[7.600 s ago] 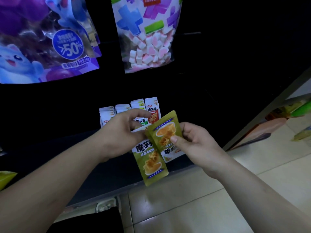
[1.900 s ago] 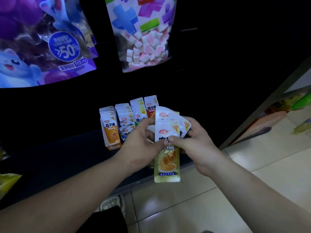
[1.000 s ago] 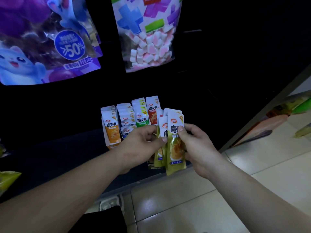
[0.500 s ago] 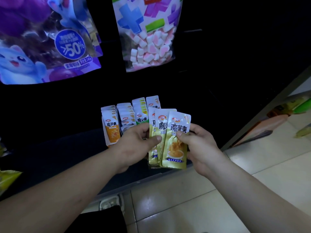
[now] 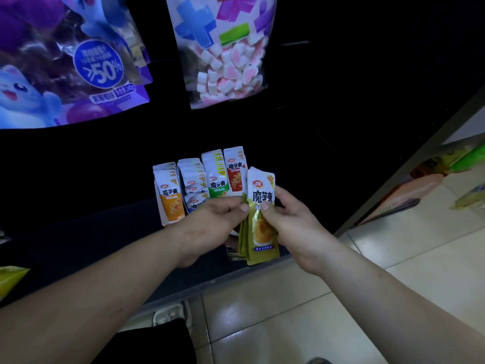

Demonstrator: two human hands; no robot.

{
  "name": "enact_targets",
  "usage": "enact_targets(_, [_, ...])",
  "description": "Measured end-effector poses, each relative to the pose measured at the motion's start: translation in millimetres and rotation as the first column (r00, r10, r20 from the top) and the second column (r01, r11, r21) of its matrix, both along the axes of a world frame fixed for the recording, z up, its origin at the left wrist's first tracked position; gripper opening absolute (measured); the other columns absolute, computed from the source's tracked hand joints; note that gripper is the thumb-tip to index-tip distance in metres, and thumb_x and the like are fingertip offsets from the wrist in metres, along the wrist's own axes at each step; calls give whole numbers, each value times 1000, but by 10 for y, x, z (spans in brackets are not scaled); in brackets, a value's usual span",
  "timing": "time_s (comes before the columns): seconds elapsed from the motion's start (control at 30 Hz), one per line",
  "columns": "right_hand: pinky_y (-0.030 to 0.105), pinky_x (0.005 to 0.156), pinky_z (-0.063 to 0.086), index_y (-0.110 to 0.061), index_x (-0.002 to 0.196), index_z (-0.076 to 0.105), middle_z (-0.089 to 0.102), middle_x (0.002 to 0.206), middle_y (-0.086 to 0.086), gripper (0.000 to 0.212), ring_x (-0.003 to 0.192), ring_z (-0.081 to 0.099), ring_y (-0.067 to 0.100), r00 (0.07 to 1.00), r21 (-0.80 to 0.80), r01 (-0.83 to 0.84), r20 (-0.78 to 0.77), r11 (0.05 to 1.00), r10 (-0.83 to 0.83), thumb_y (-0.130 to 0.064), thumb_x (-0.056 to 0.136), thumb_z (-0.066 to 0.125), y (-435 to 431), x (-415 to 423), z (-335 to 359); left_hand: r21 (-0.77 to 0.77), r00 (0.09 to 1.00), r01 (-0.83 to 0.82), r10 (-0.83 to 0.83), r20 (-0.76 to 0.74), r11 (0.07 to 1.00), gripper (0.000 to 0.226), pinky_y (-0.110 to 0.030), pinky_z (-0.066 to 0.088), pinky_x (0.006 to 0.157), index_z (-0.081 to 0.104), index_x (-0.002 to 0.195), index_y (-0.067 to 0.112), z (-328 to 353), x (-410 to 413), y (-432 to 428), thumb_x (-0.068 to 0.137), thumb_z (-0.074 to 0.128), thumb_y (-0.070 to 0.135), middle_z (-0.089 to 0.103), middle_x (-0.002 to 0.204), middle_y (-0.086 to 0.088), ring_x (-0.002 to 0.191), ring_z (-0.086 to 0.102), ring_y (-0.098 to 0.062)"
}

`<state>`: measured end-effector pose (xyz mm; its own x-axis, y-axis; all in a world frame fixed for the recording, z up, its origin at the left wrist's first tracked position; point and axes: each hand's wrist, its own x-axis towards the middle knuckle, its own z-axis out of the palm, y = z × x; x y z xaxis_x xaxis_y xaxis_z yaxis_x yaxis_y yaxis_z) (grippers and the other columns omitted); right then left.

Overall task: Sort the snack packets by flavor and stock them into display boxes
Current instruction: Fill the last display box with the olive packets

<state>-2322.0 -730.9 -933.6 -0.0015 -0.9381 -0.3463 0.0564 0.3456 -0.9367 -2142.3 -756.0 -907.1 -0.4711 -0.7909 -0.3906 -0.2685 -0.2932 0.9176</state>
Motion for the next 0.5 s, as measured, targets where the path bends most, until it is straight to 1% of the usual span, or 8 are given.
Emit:
enact_targets(0.07, [36,87,60,-44,126,62,78,107,-9,29,99,74,9,1000,-7,-13,-15,1000,13,-24,107,54,-14,46,16,-2,1000,-5,5,-20,1000,27,-39,62,83,72,122,21,13,15,-7,109,49,28,78,112,0,103,74,-19])
enact_targets(0.13, [39,92,60,-42,127,63,78,108,-8,28,102,74,11,1000,-13,12,-22,1000,-12,-24,106,55,-46,100,37,-33,996,-82,80,-49,996,24,-45,62,82,73,120,22,39,30,-32,107,55,30,77,109,-3,99,74,-26])
enact_targets(0.2, [38,91,60,-43,129,62,77,111,-7,31,102,74,13,998,-36,31,-58,999,-34,-24,106,56,-60,150,87,-97,989,-147,144,-40,984,19,-50,63,81,72,117,26,76,45,-32,102,64,32,77,105,-7,96,74,-30])
enact_targets(0.27, [33,88,60,-48,132,59,75,115,-11,35,102,73,10,995,-61,7,-94,998,-13,-25,107,52,-37,209,151,-218,986,-148,161,39,965,22,-47,63,80,69,117,33,104,74,4,97,72,26,75,101,-5,93,74,-29])
enact_targets(0.33, [33,87,60,-52,138,52,74,118,-12,40,98,73,9,995,-80,-5,-104,997,-3,-26,108,49,15,271,235,-278,977,-171,200,77,945,25,-37,61,81,68,116,34,155,117,42,96,72,19,72,101,-2,93,73,-23])
enact_targets(0.37, [35,86,61,-54,144,45,73,120,-11,47,96,74,9,993,-89,12,-113,996,-22,-26,107,52,44,293,288,-272,977,-174,200,71,946,26,-33,60,83,67,116,32,190,141,62,97,71,16,72,104,-2,95,73,-21])
enact_targets(0.43, [36,80,63,-53,154,28,73,116,-8,72,90,76,10,986,-94,80,-140,992,-93,-19,101,64,84,298,386,-222,986,-148,160,39,964,29,-38,59,93,68,118,32,254,178,102,97,70,11,74,107,-5,100,74,-23])
enact_targets(0.5, [39,79,64,-45,159,24,75,108,-2,89,89,76,14,980,-83,144,-123,986,-153,-6,94,72,98,252,462,-231,993,-107,116,26,967,36,-44,58,97,66,124,35,280,182,132,97,71,12,74,105,-5,100,74,-23])
